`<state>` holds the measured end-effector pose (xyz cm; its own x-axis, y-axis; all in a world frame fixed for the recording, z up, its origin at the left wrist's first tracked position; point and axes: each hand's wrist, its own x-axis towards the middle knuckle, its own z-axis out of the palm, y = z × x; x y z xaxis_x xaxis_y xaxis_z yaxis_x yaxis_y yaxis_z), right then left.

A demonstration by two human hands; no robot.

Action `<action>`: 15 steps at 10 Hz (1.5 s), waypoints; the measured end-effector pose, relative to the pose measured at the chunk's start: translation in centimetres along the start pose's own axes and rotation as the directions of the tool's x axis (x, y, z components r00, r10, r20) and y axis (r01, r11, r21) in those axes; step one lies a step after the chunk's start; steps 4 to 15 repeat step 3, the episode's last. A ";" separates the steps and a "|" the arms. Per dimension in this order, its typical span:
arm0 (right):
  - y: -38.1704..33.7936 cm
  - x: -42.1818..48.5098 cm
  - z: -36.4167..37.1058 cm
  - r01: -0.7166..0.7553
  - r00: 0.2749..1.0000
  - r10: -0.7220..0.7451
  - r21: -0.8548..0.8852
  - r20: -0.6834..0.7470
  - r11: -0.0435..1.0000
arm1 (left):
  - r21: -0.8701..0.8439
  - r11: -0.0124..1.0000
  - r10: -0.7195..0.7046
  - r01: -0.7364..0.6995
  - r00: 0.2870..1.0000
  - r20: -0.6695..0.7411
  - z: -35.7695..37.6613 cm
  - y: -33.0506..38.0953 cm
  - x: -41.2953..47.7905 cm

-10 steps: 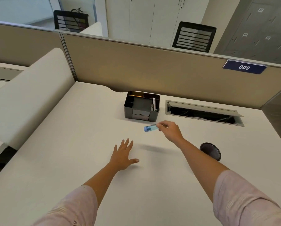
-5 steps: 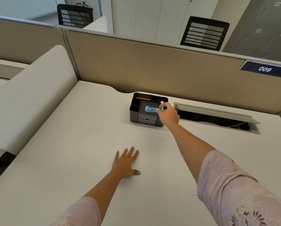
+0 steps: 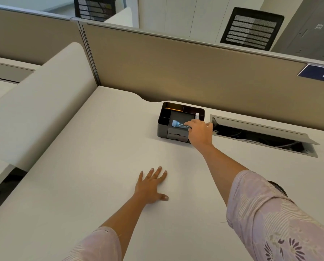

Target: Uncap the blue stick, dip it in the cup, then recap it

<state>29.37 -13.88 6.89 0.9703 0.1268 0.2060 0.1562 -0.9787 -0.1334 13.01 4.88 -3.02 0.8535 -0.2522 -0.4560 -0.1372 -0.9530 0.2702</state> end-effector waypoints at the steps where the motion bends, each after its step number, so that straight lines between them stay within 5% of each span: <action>1: 0.0 -0.1 -0.3 -0.017 1.000 0.015 0.068 0.025 0.998 | 0.000 1.000 -0.004 0.004 1.000 -0.003 -0.2 0.0 0.0; 15: 0.1 -0.8 -2.4 0.003 1.000 0.001 0.155 -0.026 0.988 | 0.023 1.000 -0.009 0.010 1.000 -0.010 -0.5 0.3 -0.1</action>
